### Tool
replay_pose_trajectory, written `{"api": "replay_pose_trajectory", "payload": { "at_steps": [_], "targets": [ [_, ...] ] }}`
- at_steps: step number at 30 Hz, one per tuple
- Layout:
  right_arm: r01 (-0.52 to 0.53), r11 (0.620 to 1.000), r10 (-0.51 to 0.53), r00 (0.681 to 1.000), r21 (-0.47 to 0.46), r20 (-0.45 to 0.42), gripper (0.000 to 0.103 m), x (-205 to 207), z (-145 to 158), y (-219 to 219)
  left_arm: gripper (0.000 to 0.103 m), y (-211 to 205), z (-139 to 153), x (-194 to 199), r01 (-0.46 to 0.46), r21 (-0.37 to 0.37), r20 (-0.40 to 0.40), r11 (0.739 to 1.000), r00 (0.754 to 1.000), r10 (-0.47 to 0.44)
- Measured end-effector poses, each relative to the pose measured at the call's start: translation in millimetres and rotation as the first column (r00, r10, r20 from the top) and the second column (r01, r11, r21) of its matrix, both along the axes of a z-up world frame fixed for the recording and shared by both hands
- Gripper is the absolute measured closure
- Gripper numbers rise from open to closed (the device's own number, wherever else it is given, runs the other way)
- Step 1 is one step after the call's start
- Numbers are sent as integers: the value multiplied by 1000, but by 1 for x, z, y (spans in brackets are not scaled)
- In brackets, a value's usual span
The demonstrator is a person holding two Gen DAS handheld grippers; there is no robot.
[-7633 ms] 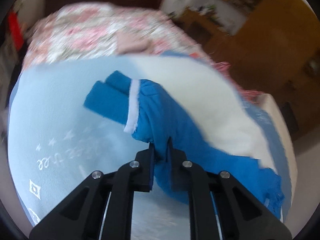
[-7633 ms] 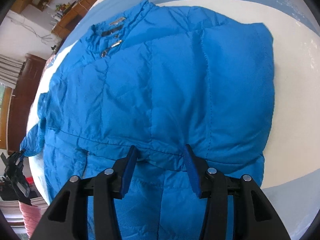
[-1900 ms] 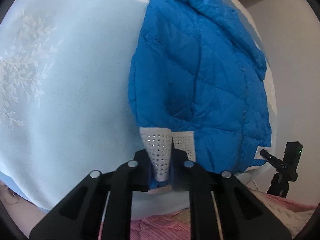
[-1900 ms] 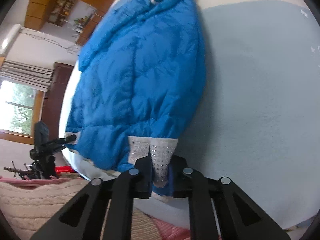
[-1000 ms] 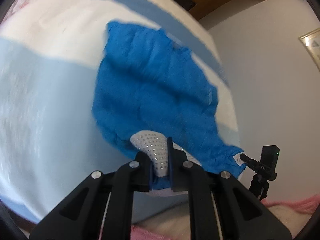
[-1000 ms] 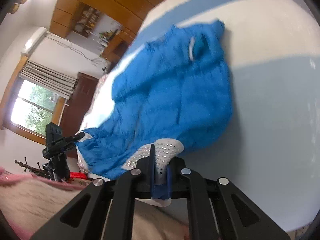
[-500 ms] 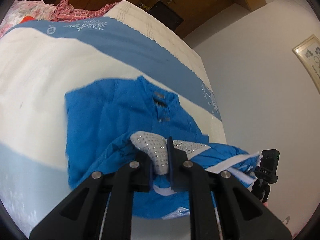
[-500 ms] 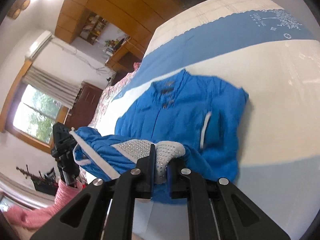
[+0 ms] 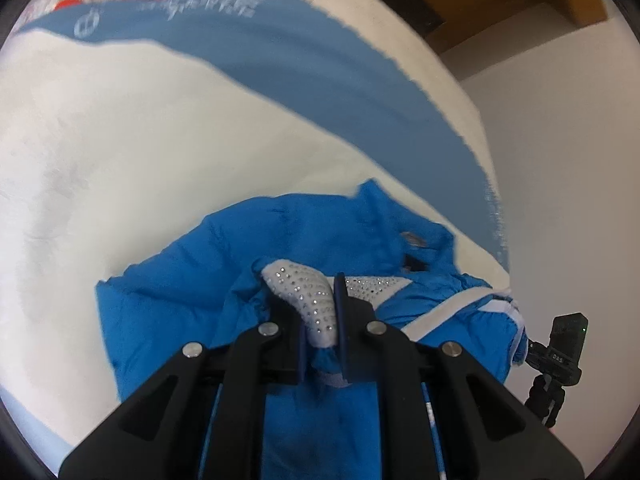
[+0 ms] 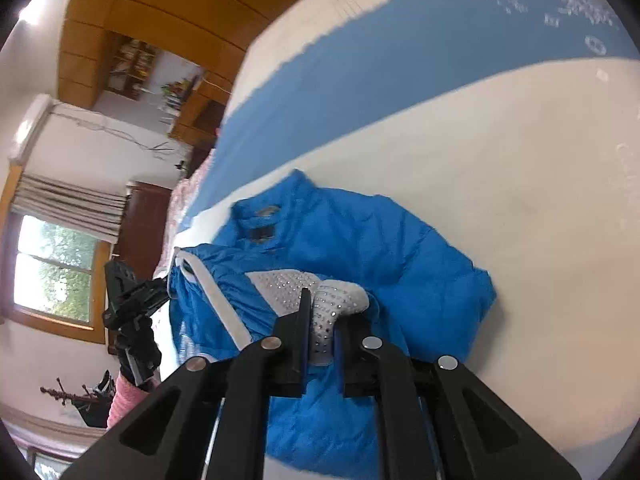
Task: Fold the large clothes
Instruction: 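Lift the hem with both grippers and fold it up toward the collar, then lower the hem onto the collar with both grippers and press flat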
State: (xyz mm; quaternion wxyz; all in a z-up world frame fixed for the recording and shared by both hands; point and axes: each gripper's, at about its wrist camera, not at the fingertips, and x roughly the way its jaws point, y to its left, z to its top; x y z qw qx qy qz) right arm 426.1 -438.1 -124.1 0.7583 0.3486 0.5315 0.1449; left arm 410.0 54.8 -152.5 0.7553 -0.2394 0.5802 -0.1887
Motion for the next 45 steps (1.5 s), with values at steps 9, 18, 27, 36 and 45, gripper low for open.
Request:
{"api": "replay_pose_trajectory", "payload": {
  "at_steps": [9,18,27,36,45],
  "targets": [
    [6,997,-3,999,83,-37,77,2,-16,-11,87,9,-17,9,-8,-59,-51,998,999,5],
    [-17,998,22,996,-62,81,40,-45,27,-8,44,40,34,-40,37,54,146,998,988,-44],
    [-81,958,87,996,-274,10,49,-38,-3,36,44,18,16,-67,69,333,166,941,978,-130],
    [-23,922,65,993,-387,96,98,-39,37,36,95,-5,44,-77,23,369,296,929,945,-141],
    [63,932,-56,998,-357,29,98,-9,10,19,95,-17,33,-38,-34,417,265,908,960,-86]
  ]
}}
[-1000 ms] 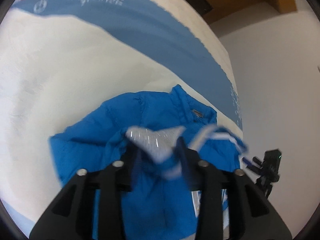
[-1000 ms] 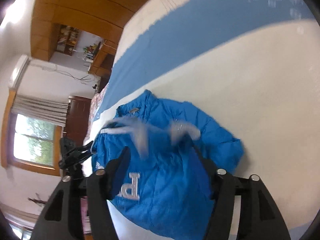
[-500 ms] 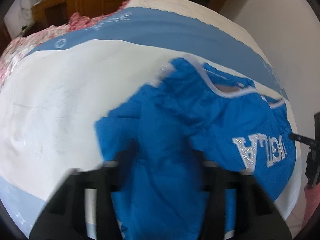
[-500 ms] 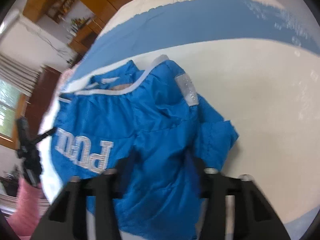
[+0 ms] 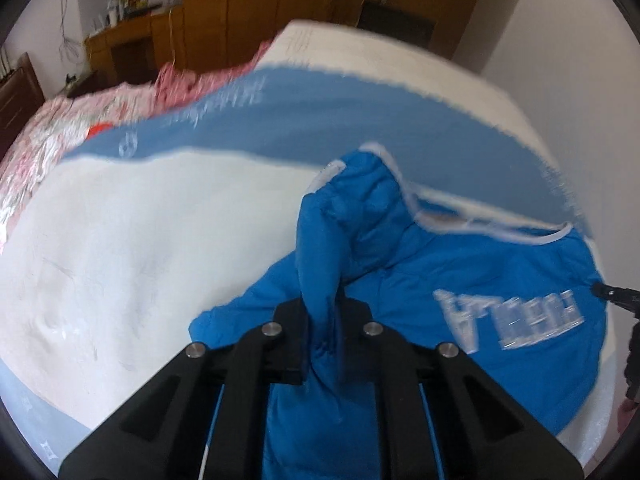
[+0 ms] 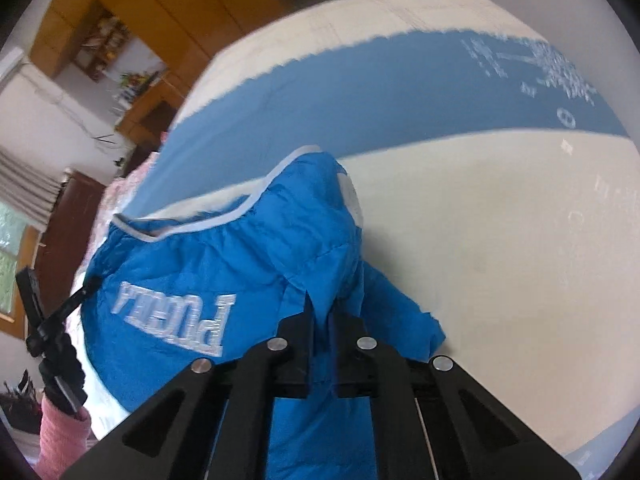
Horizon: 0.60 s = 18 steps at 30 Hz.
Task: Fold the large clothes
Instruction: 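Lower the hem onto the collar with both grippers and press flat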
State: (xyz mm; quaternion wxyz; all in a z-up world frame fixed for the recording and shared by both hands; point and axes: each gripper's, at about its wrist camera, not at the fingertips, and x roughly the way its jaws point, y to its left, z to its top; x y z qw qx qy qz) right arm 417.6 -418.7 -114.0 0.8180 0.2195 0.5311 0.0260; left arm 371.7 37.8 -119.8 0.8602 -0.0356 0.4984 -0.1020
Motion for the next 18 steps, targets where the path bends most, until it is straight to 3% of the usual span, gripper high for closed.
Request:
{"api": "replay_pose_trajectory", "payload": {
  "at_steps": [2,5,11,14,18],
  "targets": [
    [17,999,-15,999,34,-51,98,3,-25,-4,92,3,-28,8,-7,-2,-85,1000,996,7],
    [27,998,-23,998,59,-63,96,1,-44,-4,89,4,-44,8,-4,0,-97,1000,995,4],
    [35,999,-34,998,7,-54,91,-9,-30,-1,82,9,-33,10,-53,-5,-139,999,989,51],
    [50,998,-51,999,-43,-16,86,-25,-8,-2,77,23,-5,-6,-105,-16,-74,994,992,104],
    [22,992,-14,998,-128,64,86,-49,25,27,81,6,26,-38,-79,47,51,996,996,77]
  ]
}}
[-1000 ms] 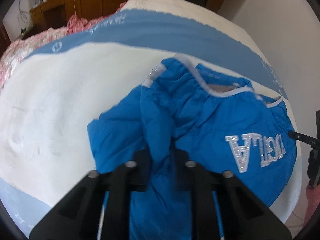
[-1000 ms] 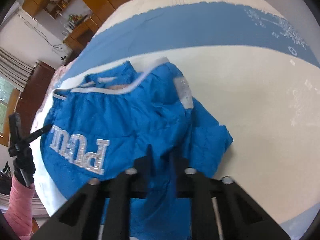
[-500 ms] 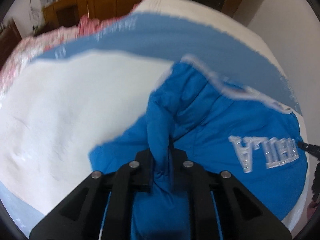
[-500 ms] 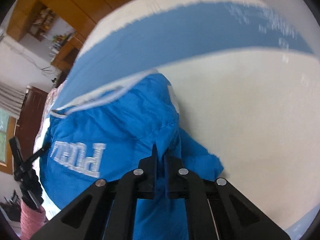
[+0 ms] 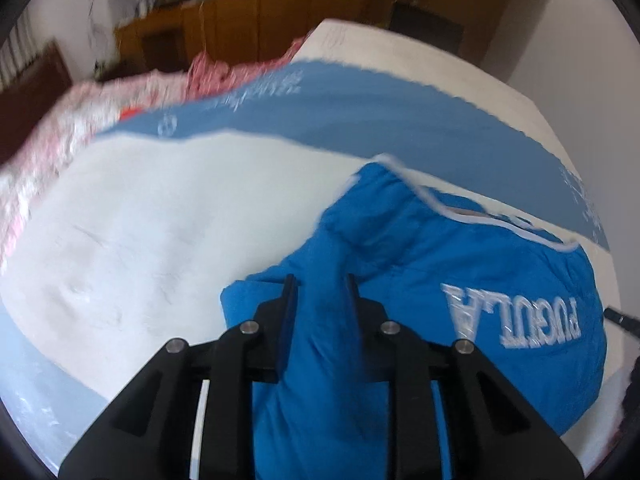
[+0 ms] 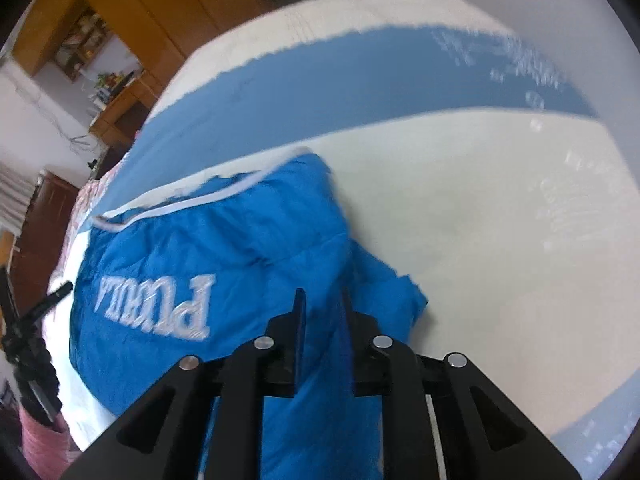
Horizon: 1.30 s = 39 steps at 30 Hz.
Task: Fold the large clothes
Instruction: 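Lower the hem onto the collar with both grippers and press flat, then open both grippers and release the folded jacket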
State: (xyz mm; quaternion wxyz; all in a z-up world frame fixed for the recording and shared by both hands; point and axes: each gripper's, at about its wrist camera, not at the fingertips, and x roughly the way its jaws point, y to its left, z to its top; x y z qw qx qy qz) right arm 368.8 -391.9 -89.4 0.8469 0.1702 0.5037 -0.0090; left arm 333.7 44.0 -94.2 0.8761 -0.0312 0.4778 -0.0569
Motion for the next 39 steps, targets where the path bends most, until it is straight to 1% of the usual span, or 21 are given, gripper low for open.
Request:
{"api": "replay_pose_trajectory", "payload": {
  "at_steps": [2,3,4,6,8,11,13,17,22,24,26,28,29,30,31,32,33,34,35,36,39],
  "targets": [
    [-31,999,31,999,6,35,86,-6,9,16,81,-17,11,-17,19,4,49,1000,999,-20],
    [-48,998,47,998,28,50,86,-10,11,27,81,-27,14,-24,43,-17,63,999,997,-42],
    [-66,997,64,996,34,55,86,-10,10,38,81,-38,14,-29,76,-37,61,996,995,-73],
    [-87,996,88,994,-18,57,86,-13,5,63,79,-60,7,-37,138,-53,40,989,990,-136],
    [-93,994,96,994,-50,56,86,-14,-1,78,79,-80,-9,-42,171,-27,19,985,985,-171],
    [-89,996,90,996,-32,29,86,-14,-23,89,79,-85,-35,-43,172,-55,-38,984,984,-175],
    [-88,996,89,996,-25,19,87,-15,-36,90,79,-89,-49,-42,185,-33,-49,982,981,-186],
    [-82,997,82,996,3,17,91,-15,-54,86,79,-88,-66,-45,209,-38,-59,977,976,-211],
    [-69,998,69,997,5,32,94,-16,-67,87,79,-94,-76,-42,211,0,-56,977,976,-211],
    [-84,996,84,996,-3,20,94,-14,-65,87,79,-95,-74,-39,201,-5,-68,979,977,-201],
    [-95,995,95,996,22,3,94,-14,-58,84,80,-92,-69,-37,195,-24,-86,981,977,-196],
    [-90,994,90,996,68,14,88,-21,-45,72,80,-85,-56,-38,188,-50,-99,981,976,-192],
    [-81,994,78,996,79,38,80,-27,-35,65,75,-75,-44,-42,178,-62,-79,982,980,-183],
    [-71,994,67,996,78,53,69,-32,-27,58,61,-66,-34,-46,172,-65,-60,983,983,-176],
    [-59,995,53,996,80,71,65,-38,-19,50,51,-55,-23,-50,162,-64,-32,985,986,-165],
    [-46,995,39,995,85,88,57,-44,-11,40,37,-41,-12,-54,143,-54,0,988,990,-143],
    [-31,995,22,995,94,101,49,-50,-4,27,34,-31,-6,-58,124,-41,19,991,992,-123],
    [-13,995,3,995,99,100,44,-52,-1,15,33,-15,-1,-60,95,-32,32,995,995,-94],
    [14,994,-23,996,107,90,36,-55,0,-1,28,-3,1,-60,80,-36,29,996,996,-79],
    [24,993,-33,996,112,83,31,-55,-2,-8,25,13,0,-58,64,-54,11,996,998,-64],
    [42,988,-45,999,148,18,29,-47,-20,-35,24,43,-16,-43,28,-85,-62,996,998,-33]
  ]
}}
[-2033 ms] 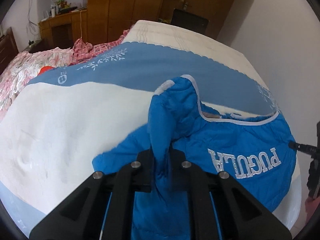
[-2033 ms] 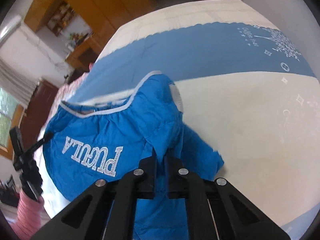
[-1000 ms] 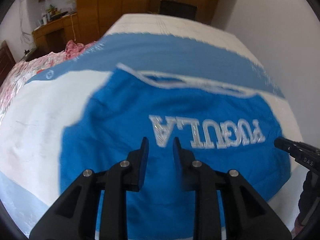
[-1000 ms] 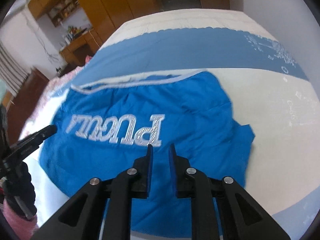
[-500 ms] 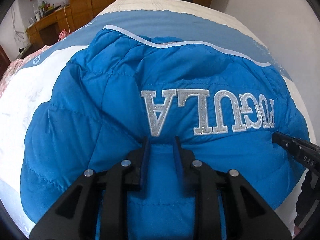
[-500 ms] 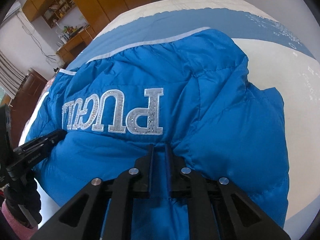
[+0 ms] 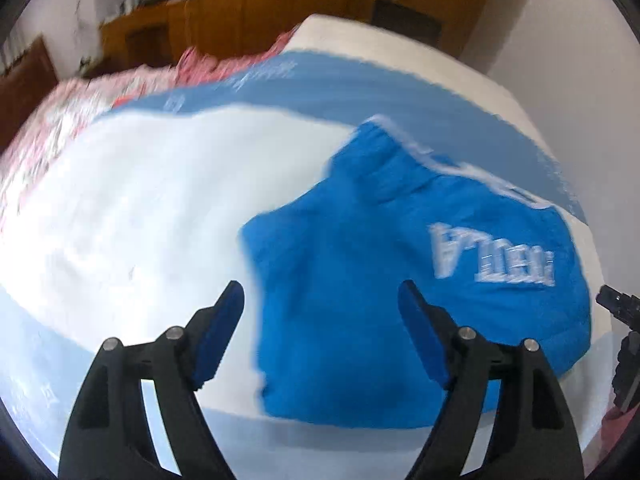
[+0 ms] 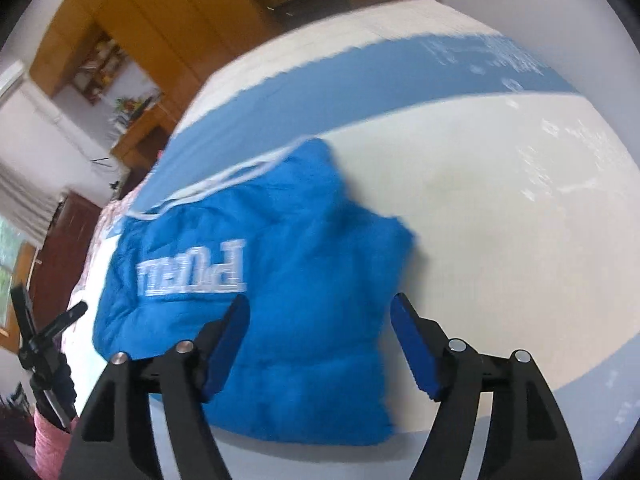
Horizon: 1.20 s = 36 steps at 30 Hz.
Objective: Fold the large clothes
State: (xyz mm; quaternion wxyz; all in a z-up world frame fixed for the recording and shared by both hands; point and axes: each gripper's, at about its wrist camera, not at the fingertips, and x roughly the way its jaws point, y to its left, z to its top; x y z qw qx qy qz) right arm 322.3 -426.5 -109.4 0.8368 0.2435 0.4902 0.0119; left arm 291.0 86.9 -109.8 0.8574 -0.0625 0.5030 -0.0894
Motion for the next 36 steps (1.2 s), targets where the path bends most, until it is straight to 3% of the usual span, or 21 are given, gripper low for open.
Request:
{"api": "replay_pose_trajectory", "payload": {
  "at_steps": [2,8,12,15,17,19,21,24,30,36],
  "targets": [
    [-24,997,26,999,71,-29,25,7,-17,-7,20,12,-15,9,-2,-78,-53,997,999,-2],
    [-28,977,46,996,210,-81,21,22,-55,-20,16,16,-49,25,-20,-197,-121,980,993,-4],
    [-41,963,66,994,266,-86,20,34,-70,-21,15,14,-64,50,-29,-286,-157,958,987,-17],
    [-57,956,82,994,287,-76,20,42,-73,-20,16,4,-74,63,-33,-308,-196,951,980,-29],
    [-77,957,102,992,279,-75,28,48,-74,-15,26,-6,-76,67,-27,-293,-194,956,981,-32],
    [-97,950,124,990,296,-73,50,51,-74,-11,43,-16,-73,70,-28,-287,-190,957,981,-28],
    [-95,940,121,991,327,-58,72,49,-70,-10,68,-20,-68,70,-33,-298,-191,954,981,-26],
    [-108,948,117,993,301,-13,83,37,-51,-5,83,-22,-52,63,-26,-287,-159,957,987,-21],
    [-181,944,167,983,276,74,86,3,11,14,88,-33,2,37,24,-280,-68,960,997,-44],
    [-240,930,221,970,278,99,86,-47,44,37,88,-19,39,-4,43,-287,-36,957,998,-56]
  ]
}}
